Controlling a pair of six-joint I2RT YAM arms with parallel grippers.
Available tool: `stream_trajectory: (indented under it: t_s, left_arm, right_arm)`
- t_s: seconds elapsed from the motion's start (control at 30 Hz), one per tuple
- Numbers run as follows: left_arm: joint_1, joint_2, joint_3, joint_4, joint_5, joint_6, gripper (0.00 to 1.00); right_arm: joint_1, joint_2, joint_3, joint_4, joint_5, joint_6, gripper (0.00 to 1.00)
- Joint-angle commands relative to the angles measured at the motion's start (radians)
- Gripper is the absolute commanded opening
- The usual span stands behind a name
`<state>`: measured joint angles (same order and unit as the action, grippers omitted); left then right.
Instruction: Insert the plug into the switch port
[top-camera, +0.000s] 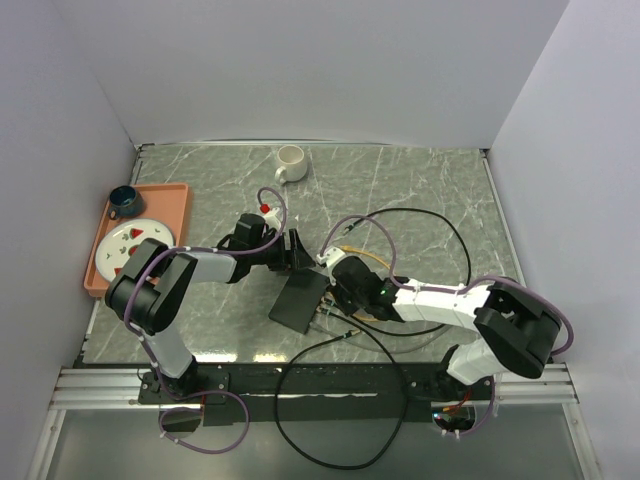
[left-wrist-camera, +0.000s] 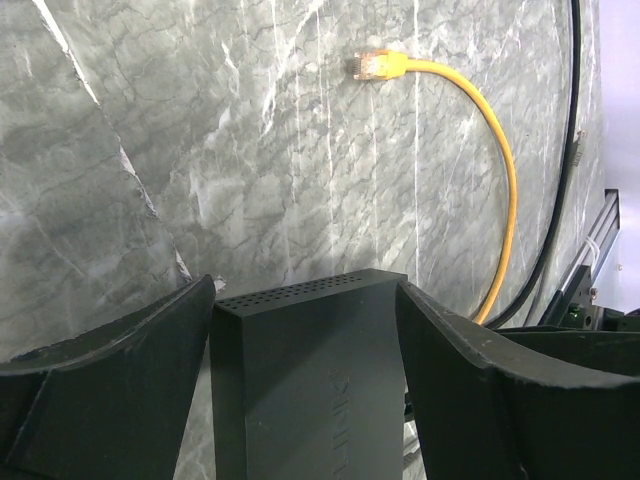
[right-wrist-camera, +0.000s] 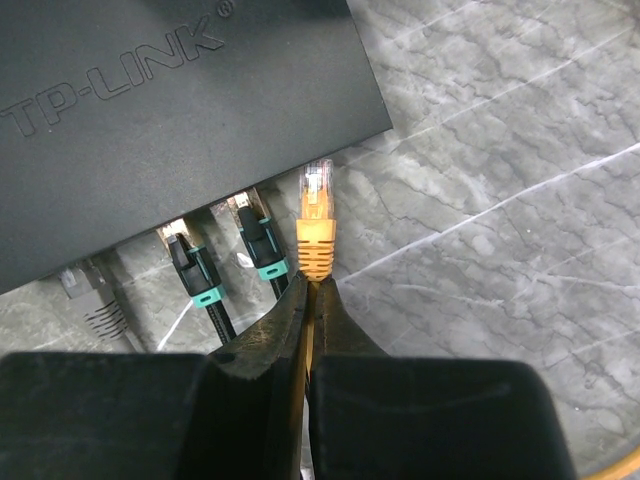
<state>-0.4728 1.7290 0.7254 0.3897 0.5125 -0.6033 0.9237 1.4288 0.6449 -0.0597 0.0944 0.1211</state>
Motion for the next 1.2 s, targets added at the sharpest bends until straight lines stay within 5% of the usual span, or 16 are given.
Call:
stream_trajectory:
  t_s: [0.0,1.17]
  left_arm:
    - [-0.02,0.006,0.019,0.001,0.052,0.014,0.78]
    - [-0.158,-0.023,0.0,-0.022,0.103,0.077,0.71]
  right_arm:
    - [0.02,0.016,0.001,0.132,-0.028,0.009,0.0]
    - [0.041,-0.03,-0.007,0.155,0.015,0.023,0.0]
